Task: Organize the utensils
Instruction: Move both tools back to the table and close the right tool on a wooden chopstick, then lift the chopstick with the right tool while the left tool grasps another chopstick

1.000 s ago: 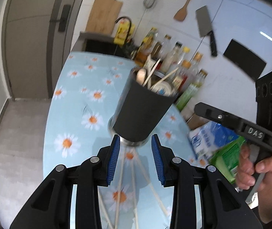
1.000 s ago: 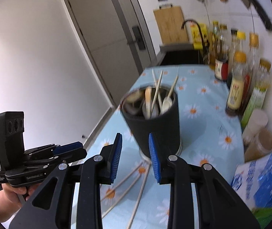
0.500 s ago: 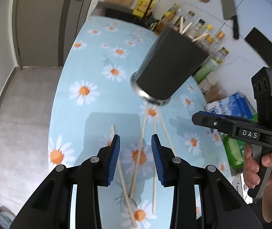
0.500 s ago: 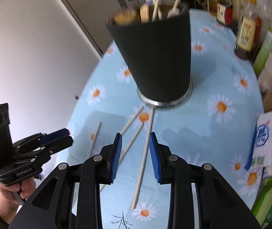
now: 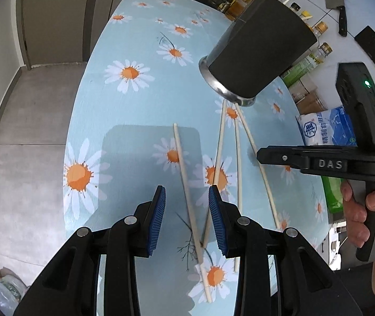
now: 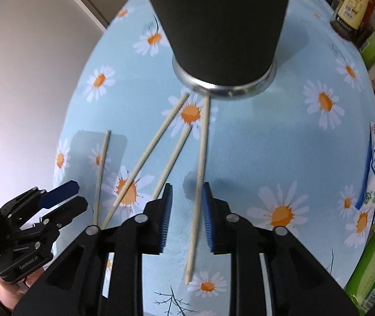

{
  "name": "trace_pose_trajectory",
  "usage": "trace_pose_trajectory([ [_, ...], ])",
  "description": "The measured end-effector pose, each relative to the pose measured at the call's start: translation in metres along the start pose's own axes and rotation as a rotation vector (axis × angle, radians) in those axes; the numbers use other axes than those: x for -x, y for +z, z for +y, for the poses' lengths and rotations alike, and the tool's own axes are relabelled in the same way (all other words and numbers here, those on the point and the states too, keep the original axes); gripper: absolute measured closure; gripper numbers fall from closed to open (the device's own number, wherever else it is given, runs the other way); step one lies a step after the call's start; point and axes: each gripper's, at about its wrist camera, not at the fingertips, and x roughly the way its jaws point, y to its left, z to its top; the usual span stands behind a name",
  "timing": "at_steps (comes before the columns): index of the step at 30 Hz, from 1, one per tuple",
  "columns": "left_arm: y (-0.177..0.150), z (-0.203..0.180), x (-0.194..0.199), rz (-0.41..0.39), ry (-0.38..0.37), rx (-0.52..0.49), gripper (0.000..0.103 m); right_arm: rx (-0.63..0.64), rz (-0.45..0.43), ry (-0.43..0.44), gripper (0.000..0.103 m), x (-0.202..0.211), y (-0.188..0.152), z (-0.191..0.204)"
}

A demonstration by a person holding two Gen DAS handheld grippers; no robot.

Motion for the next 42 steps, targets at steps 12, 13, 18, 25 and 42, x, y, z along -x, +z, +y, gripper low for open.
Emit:
trace_pose_trajectory([
  [12,0.003,-0.003,-0.004,0.048,0.016,-0.024,0.07,0.013,0.103,-0.123,0.097,-0.021,0.015,0.012],
  [13,0.004,-0.004,-0.005,0.053,0.016,-0.025,0.07,0.016,0.103,-0.126,0.097,-0.021,0.015,0.012],
  [18,0.006,-0.008,-0.009,0.077,0.041,-0.033,0.07,0.005,0.114,-0.107,0.097,-0.022,0.018,0.008],
  [25,0.013,-0.014,-0.014,0.12,0.082,-0.018,0.07,-0.002,0.078,-0.015,0.097,-0.005,0.015,-0.012],
  [42,0.028,-0.025,-0.032,0.225,0.251,0.04,0.077,0.06,-0.125,0.185,0.097,0.073,-0.017,-0.042],
])
